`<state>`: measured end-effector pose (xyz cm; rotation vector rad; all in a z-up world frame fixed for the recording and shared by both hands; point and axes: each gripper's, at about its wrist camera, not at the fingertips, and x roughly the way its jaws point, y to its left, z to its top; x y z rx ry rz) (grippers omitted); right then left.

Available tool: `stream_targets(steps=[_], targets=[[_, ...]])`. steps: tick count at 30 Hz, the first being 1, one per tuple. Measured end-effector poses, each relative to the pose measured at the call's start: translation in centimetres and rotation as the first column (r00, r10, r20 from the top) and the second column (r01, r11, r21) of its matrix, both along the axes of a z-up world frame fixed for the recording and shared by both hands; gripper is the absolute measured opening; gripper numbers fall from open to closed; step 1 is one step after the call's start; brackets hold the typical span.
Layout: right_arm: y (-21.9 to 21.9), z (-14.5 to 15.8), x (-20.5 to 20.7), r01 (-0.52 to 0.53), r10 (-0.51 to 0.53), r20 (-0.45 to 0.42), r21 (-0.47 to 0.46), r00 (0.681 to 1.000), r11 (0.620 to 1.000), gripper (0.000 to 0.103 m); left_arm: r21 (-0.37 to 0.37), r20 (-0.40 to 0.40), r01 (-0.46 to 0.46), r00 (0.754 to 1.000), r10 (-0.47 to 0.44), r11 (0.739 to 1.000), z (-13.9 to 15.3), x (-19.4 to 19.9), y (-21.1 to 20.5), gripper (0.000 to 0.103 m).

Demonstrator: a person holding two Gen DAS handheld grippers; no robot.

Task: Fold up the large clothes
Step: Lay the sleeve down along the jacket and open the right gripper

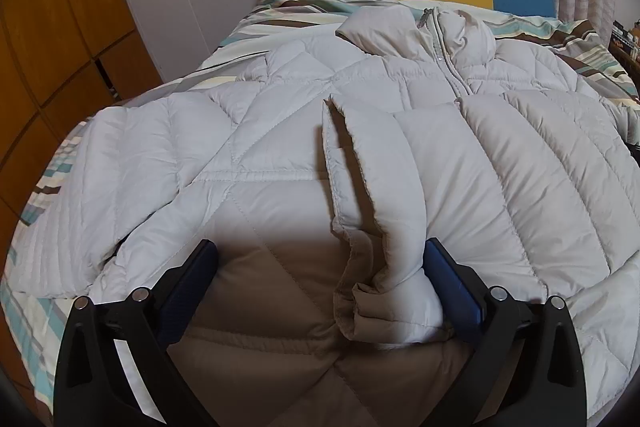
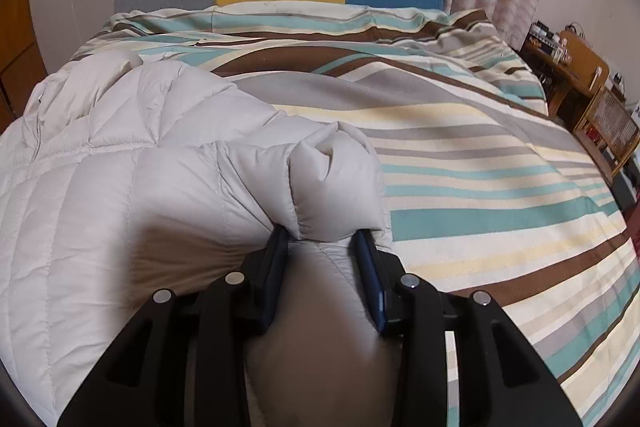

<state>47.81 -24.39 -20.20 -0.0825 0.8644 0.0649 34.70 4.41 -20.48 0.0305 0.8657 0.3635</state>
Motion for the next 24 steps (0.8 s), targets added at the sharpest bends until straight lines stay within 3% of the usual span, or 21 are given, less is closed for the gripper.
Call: stream_targets(steps=[4,8,12,16,19,24], targets=[[-0.5,-0.1,-0.6,0.001,-0.001,0.03,0.02,1.0,1.0,0.037,-0.002,0.0,-0.001,1.0,0.001,1.0,0.0,0.0,0.0,0.1],[-1.3,2.2,-3.1,-0.032,0.026,0.099,0.062,0.995,0.998,0.043,0.005,-0.003,-0.001,1.0,0.001,1.0,-0.1,0.1,-0.1,0.1],[-1.5,3.1,-5.3,-0.044,0.039,0.109,0.038,0.993,0.998,0.043,0.01,-0.003,-0.001,1.0,0.001,1.0,-0.2,0.0,-0.2,0.1],[-1.1,0.5,-5.1,-0.043,0.043,0.051,-0.004,0.998,0.999,0.045,0.0,-0.006,0.001,1.0,-0.001,1.0,-0.1,0.0,0.0,0.1],[0.3,0.2,-5.1,-0.046,0.051,0.064,-0.081,0.997,0.996,0.046,-0.024,-0.003,-0.001,1.0,0.001,1.0,0.5,-0.3,0.3,0.1],[0.6,-0.1,-5.3,-0.047,0.054,0.073,-0.098,0.996,0.994,0.047,-0.103,0.038,-0.127,0.991,0.131,0.987,3.0,-2.5,1.6,0.1]])
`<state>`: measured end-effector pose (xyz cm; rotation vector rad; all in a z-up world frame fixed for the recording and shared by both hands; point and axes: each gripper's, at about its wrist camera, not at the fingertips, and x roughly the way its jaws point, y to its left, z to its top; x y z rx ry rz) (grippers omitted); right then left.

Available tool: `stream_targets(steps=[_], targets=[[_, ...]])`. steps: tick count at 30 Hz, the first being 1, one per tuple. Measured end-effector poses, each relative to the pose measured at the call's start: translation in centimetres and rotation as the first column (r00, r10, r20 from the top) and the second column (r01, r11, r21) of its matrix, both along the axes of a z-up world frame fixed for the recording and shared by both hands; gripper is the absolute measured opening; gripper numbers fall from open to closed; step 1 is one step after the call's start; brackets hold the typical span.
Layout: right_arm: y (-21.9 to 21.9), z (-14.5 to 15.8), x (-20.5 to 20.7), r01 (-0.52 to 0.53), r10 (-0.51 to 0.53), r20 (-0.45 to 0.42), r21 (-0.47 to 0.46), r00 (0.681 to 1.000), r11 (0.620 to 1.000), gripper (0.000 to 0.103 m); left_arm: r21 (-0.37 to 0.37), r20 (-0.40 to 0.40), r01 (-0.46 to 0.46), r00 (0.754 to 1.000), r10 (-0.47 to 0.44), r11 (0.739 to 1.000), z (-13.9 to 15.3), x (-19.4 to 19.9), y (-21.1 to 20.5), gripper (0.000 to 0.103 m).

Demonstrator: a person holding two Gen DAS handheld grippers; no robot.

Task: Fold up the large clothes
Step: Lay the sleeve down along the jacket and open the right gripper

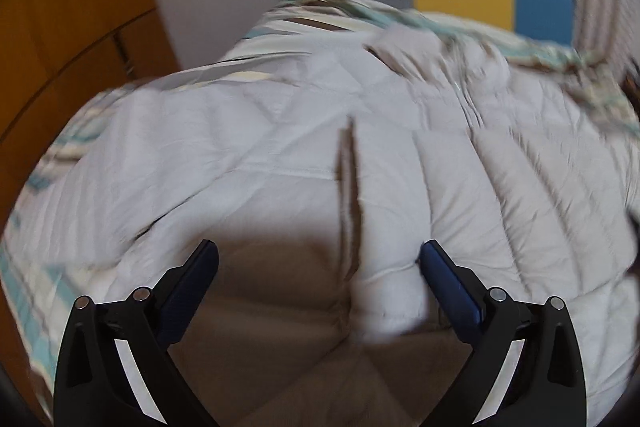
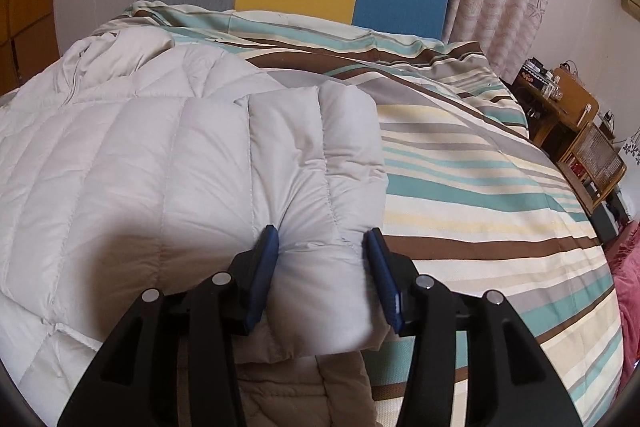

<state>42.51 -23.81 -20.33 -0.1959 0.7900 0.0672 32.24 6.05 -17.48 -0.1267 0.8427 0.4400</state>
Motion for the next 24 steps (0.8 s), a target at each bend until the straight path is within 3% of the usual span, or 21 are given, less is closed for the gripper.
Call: stream_targets(steps=[3,7,10,14,17,24], targets=[[-0.1,0.0,0.0,0.001,-0.001,0.001,0.007,1.0,1.0,0.047,-0.043,0.073,-0.077,0.994,0.08,0.996,1.8,-1.0,0.1,0.1],[-0.4,0.0,0.0,0.005,-0.005,0.0,0.022,1.0,1.0,0.047,-0.009,0.121,-0.055,0.991,0.055,0.998,3.3,0.3,-1.7,0.1],[-0.7,0.0,0.1,0.007,-0.007,-0.002,0.035,1.0,0.999,0.048,0.03,0.079,-0.01,0.997,0.008,1.0,2.7,2.7,-3.4,0.1],[-1.0,0.0,0.2,0.011,-0.011,-0.004,0.053,1.0,0.999,0.051,0.062,-0.021,-0.007,1.0,0.008,0.998,-0.5,5.0,-3.7,0.1],[-1.2,0.0,0.2,0.012,-0.012,-0.005,0.065,1.0,0.998,0.051,0.043,-0.022,0.008,1.0,-0.007,0.999,-2.2,5.4,-3.6,0.1],[-1.3,0.5,-0.1,0.001,-0.002,0.014,0.081,1.0,0.997,0.052,0.012,-0.025,0.014,1.0,-0.014,1.0,-3.0,5.3,-3.1,0.1]])
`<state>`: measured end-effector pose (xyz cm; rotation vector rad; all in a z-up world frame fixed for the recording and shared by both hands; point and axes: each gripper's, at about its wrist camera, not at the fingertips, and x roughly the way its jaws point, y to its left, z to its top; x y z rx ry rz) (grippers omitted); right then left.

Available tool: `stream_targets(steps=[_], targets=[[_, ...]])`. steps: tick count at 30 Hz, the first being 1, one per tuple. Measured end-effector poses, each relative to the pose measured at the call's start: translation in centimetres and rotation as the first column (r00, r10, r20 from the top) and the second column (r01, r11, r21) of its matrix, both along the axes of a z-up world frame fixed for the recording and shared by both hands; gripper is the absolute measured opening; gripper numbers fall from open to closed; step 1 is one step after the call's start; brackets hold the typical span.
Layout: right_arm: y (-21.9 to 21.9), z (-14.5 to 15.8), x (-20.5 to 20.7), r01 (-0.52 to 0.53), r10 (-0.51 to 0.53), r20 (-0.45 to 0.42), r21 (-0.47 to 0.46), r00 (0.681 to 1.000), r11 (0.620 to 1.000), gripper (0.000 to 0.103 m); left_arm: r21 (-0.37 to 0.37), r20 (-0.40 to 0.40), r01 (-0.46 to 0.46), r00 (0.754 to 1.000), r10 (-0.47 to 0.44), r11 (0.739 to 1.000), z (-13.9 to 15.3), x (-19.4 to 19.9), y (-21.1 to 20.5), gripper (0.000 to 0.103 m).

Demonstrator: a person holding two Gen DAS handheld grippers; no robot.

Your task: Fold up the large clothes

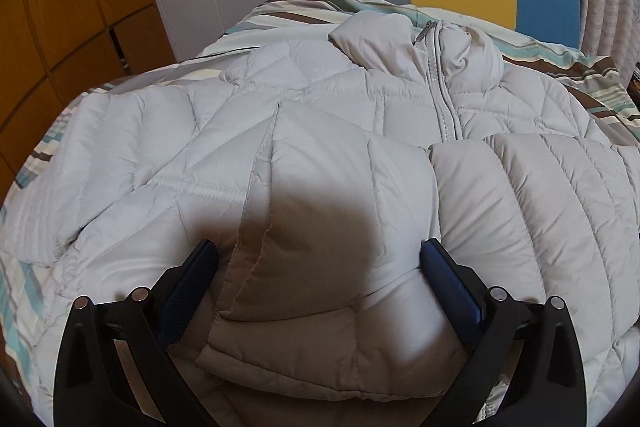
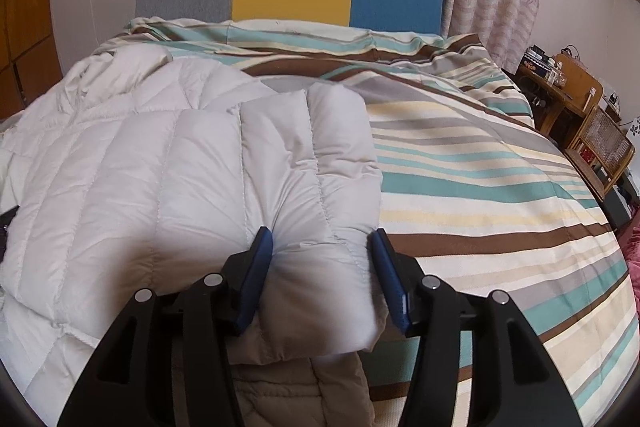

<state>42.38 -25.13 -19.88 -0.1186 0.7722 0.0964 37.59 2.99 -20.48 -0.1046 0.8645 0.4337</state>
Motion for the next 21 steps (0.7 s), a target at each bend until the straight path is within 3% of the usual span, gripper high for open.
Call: stream_targets(steps=[5,9,15,21], targets=[[-0.9,3.1,-0.3,-0.037,0.03,0.068,0.102,0.997,0.994,0.052,0.011,0.0,-0.001,1.0,0.001,1.0,-0.3,0.1,-0.2,0.1],[-0.8,4.7,2.9,-0.044,0.036,0.055,0.151,0.998,0.988,0.052,0.007,0.003,0.0,1.0,0.0,1.0,-0.3,0.1,-0.3,0.1],[-2.0,1.5,8.0,0.026,-0.008,-0.079,0.227,0.997,0.974,0.042,-0.002,0.008,0.001,1.0,-0.001,1.0,-0.3,0.0,-0.1,0.1],[-2.2,-0.7,8.7,0.046,-0.023,-0.111,0.21,0.994,0.977,0.042,-0.012,0.012,0.004,1.0,-0.004,1.0,-0.5,0.2,0.0,0.1]])
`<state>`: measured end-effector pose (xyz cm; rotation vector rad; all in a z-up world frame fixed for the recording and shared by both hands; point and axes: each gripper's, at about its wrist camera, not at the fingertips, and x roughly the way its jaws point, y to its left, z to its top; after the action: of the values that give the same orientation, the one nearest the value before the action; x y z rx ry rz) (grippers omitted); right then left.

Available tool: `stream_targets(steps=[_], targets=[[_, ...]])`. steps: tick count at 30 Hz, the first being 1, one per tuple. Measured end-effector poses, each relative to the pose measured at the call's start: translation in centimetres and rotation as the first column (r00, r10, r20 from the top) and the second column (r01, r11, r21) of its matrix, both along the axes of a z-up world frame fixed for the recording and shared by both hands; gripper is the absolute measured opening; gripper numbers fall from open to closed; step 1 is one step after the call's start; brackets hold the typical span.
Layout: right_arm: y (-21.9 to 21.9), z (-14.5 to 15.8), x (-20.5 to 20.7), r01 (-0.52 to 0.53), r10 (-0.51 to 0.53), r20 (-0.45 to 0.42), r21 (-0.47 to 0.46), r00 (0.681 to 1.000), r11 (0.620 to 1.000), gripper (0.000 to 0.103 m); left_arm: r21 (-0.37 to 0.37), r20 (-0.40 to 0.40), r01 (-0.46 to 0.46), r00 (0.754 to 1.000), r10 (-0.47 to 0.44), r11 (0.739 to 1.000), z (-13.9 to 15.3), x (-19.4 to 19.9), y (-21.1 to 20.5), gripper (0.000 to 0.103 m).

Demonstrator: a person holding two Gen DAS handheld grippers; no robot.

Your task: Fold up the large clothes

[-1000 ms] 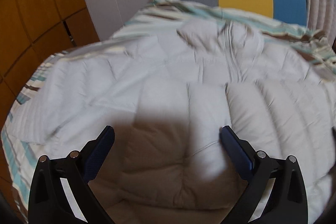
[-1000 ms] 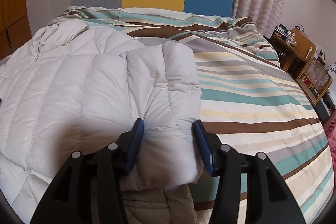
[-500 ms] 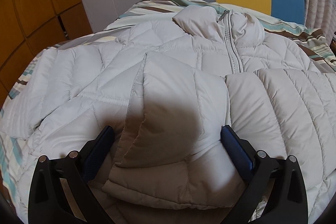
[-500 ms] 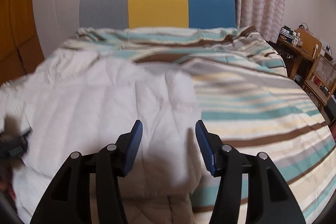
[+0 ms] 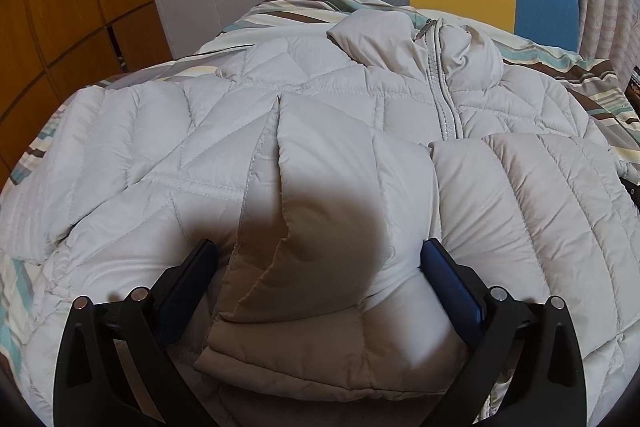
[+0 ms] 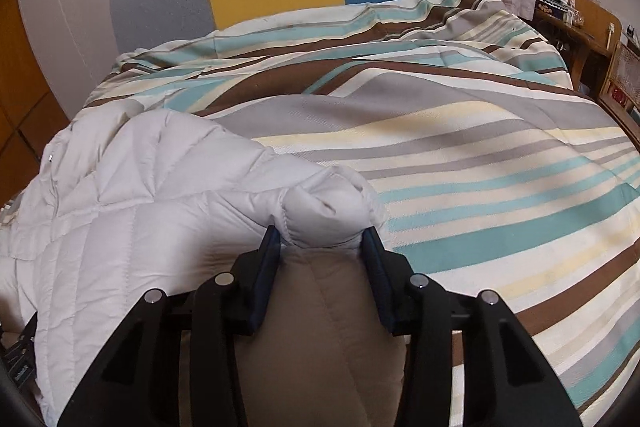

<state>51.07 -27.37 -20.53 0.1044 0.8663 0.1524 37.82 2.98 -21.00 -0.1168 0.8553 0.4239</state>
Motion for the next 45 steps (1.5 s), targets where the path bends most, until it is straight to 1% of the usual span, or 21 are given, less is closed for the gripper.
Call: stream_targets(steps=[3,5,6,8,10,12,14,16,17,19,20,23,26,30,32,34,37,38,41,44,45], targets=[[0.3,0.1,-0.1,-0.004,0.004,0.0,-0.022,1.0,1.0,0.043,-0.012,0.002,0.0,1.0,0.0,1.0,-0.1,0.1,0.1,0.1],[-0.5,1.0,-0.7,-0.008,0.008,0.017,0.032,1.0,0.999,0.046,-0.013,0.001,0.0,1.0,0.0,1.0,-0.1,0.1,0.1,0.1],[-1.0,1.9,-1.7,-0.007,0.005,0.042,0.064,0.999,0.998,0.048,-0.016,0.001,0.0,1.0,0.0,1.0,-0.1,0.1,0.2,0.1],[-1.3,3.4,-3.4,-0.005,-0.001,0.081,0.074,0.997,0.997,0.056,-0.016,-0.001,-0.001,1.0,0.001,1.0,-0.1,0.2,0.2,0.1],[-0.7,4.6,-6.3,-0.027,0.021,0.1,0.05,0.995,0.998,0.056,-0.016,-0.001,-0.001,1.0,0.001,1.0,-0.1,0.1,0.2,0.1],[0.0,5.0,-8.6,-0.053,0.05,0.115,0.023,0.992,0.998,0.056,-0.02,-0.002,0.0,1.0,0.0,1.0,0.0,0.1,0.3,0.1],[0.8,4.6,-10.7,-0.037,0.045,0.116,-0.066,0.992,0.997,0.056,-0.037,0.003,0.0,1.0,0.0,0.999,0.4,-0.2,0.5,0.1],[1.0,3.7,-11.2,-0.015,0.025,0.099,-0.108,0.995,0.994,0.056,-0.067,0.008,0.006,1.0,-0.005,0.998,0.9,-0.8,0.8,0.1],[1.1,2.9,-11.0,-0.007,0.016,0.078,-0.117,0.997,0.993,0.057,-0.083,0.011,0.009,1.0,-0.008,0.996,1.0,-1.1,1.0,0.1],[1.1,1.2,-10.1,0.003,0.0,0.028,-0.14,1.0,0.99,0.063,-0.126,0.022,0.026,0.999,-0.024,0.992,1.5,-2.1,1.4,0.1],[1.0,0.4,-9.8,-0.002,0.002,0.001,-0.133,1.0,0.991,0.064,-0.138,0.027,0.034,0.999,-0.031,0.99,1.7,-2.4,1.5,0.1],[0.6,-0.1,-9.7,0.02,-0.021,-0.005,-0.13,1.0,0.991,0.073,-0.192,0.073,0.063,0.996,-0.05,0.979,2.8,-4.6,2.6,0.1],[0.6,-0.2,-9.8,0.038,-0.038,0.005,-0.149,0.999,0.988,0.079,-0.24,0.111,0.046,0.994,-0.019,0.97,3.6,-6.6,4.3,0.1],[1.3,0.0,-10.0,0.056,-0.051,0.029,-0.207,0.998,0.977,0.081,-0.296,0.155,-0.032,0.984,0.082,0.955,4.7,-9.5,8.6,0.1],[1.6,0.1,-10.1,0.06,-0.053,0.037,-0.227,0.998,0.972,0.082,-0.304,0.17,-0.081,0.976,0.138,0.949,5.2,-11.0,10.7,0.1],[1.7,0.1,-10.2,0.064,-0.055,0.043,-0.238,0.998,0.969,0.083,-0.32,0.186,-0.14,0.961,0.207,0.937,5.8,-12.5,13.5,0.1],[1.8,0.0,-10.3,0.065,-0.056,0.044,-0.239,0.997,0.969,0.083,-0.35,0.179,-0.233,0.934,0.309,0.908,6.0,-14.8,17.6,0.1],[1.6,0.0,-10.3,0.065,-0.057,0.043,-0.235,0.997,0.97,0.083,-0.37,0.174,-0.266,0.921,0.348,0.89,5.9,-15.7,19.2,0.1],[1.6,0.0,-10.2,0.065,-0.057,0.042,-0.23,0.997,0.971,0.083,-0.386,0.17,-0.342,0.886,0.43,0.857,5.8,-17.8,22.2,0.1],[1.5,0.0,-10.1,0.065,-0.058,0.041,-0.228,0.998,0.972,0.083,-0.394,0.153,-0.437,0.837,0.526,0.809,5.3,-20.0,25.4,0.1],[1.5,0.0,-10.1,0.065,-0.058,0.04,-0.227,0.998,0.972,0.084,-0.406,0.146,-0.472,0.812,0.566,0.782,5.1,-20.8,26.8,0.1]])
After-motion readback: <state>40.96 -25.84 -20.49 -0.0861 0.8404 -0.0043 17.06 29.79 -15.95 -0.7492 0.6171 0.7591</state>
